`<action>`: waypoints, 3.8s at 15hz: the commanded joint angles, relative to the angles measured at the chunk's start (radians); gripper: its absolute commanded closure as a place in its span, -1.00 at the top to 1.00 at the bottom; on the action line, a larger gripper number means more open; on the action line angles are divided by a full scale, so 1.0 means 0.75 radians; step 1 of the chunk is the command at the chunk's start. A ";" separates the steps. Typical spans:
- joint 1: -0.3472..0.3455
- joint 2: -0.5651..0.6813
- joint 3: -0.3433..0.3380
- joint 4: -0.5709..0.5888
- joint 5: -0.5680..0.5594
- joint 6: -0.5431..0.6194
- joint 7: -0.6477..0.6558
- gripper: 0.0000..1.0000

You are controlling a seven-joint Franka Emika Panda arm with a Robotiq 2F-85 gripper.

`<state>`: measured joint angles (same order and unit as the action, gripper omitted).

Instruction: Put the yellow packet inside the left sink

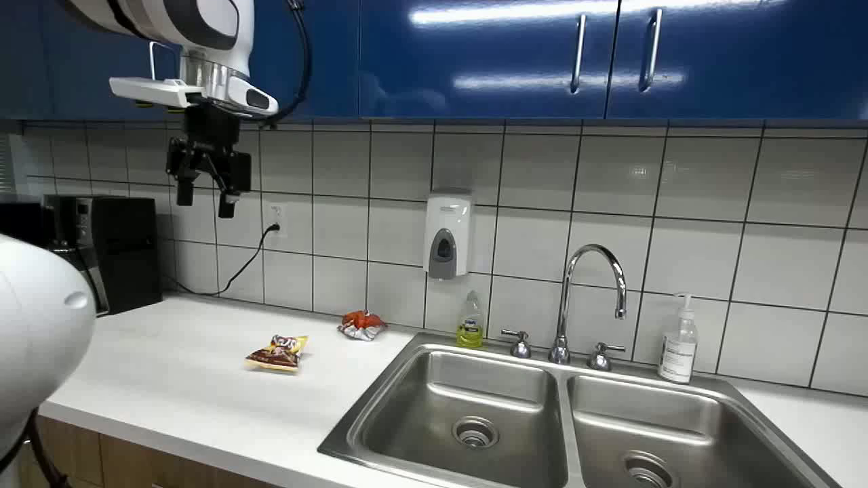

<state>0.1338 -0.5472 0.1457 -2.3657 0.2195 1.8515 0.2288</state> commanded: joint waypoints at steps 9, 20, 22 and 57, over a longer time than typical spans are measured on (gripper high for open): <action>-0.017 0.035 0.032 -0.032 -0.183 0.025 -0.036 1.00; 0.005 0.354 0.008 -0.132 -0.160 0.382 -0.128 1.00; 0.006 0.440 0.010 -0.115 -0.167 0.453 -0.155 1.00; 0.138 1.500 -0.055 0.727 -0.419 0.635 -0.183 1.00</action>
<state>0.2226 0.5487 0.1137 -1.8739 -0.0756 2.3676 0.0930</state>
